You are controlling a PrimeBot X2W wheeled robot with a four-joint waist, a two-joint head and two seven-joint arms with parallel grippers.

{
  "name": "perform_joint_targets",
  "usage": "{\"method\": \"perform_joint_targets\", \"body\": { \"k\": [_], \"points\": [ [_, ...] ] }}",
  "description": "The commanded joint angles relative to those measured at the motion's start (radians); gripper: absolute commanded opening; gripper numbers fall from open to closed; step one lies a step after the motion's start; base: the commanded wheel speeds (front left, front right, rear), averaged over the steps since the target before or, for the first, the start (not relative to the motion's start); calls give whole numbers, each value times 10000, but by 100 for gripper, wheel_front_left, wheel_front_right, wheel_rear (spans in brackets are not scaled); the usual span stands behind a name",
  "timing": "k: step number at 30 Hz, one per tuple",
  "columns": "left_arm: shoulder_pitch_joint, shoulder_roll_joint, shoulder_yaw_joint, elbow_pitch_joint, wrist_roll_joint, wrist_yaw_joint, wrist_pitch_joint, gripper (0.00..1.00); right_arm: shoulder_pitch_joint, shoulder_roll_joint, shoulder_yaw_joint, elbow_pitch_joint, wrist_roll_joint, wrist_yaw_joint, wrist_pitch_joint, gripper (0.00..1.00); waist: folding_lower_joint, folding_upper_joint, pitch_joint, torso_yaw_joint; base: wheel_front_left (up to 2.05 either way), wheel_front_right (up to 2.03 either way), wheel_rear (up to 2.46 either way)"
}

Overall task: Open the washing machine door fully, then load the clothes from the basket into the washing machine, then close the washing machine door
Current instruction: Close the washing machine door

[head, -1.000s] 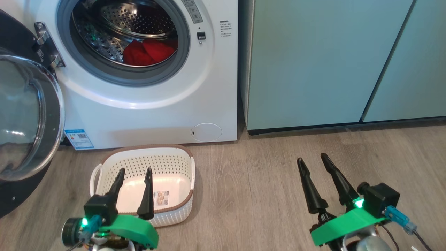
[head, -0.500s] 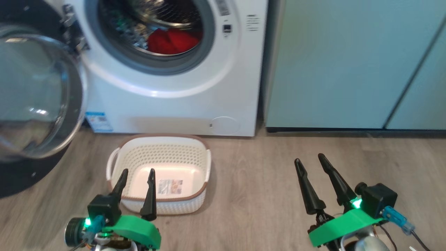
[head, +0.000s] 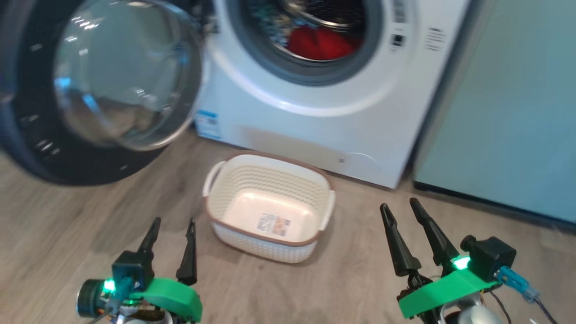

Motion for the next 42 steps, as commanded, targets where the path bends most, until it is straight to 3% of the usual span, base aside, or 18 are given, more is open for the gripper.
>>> {"method": "perform_joint_targets", "body": {
  "k": [1, 6, 14, 24, 42],
  "points": [
    [-524, 66, 397, -304, 80, -47, -95, 100, -301, -18, 216, -369, 53, 0, -65, 100, 0, 0, -90, 743, 0, 0, 0],
    [-557, 144, 602, -379, 209, -101, -95, 100, -344, -18, 251, -408, 263, 0, -65, 100, 0, 0, -177, 1614, 0, 0, 0],
    [-331, 112, 1199, -1020, 169, 98, -95, 100, -1199, -18, 986, -123, 358, 0, -65, 100, 0, 0, 295, 2018, 0, 0, 0],
    [-94, 33, 1567, -1476, 143, 240, -95, 100, -1905, -18, 1398, 299, 487, 0, -65, 100, 0, 0, 434, 2101, 0, 0, 0],
    [-117, -15, 1648, -1430, 168, 185, -95, 100, -1810, -18, 1339, 321, 543, 0, -65, 100, 0, 0, 328, 2019, 0, 0, 0]
  ]
}}
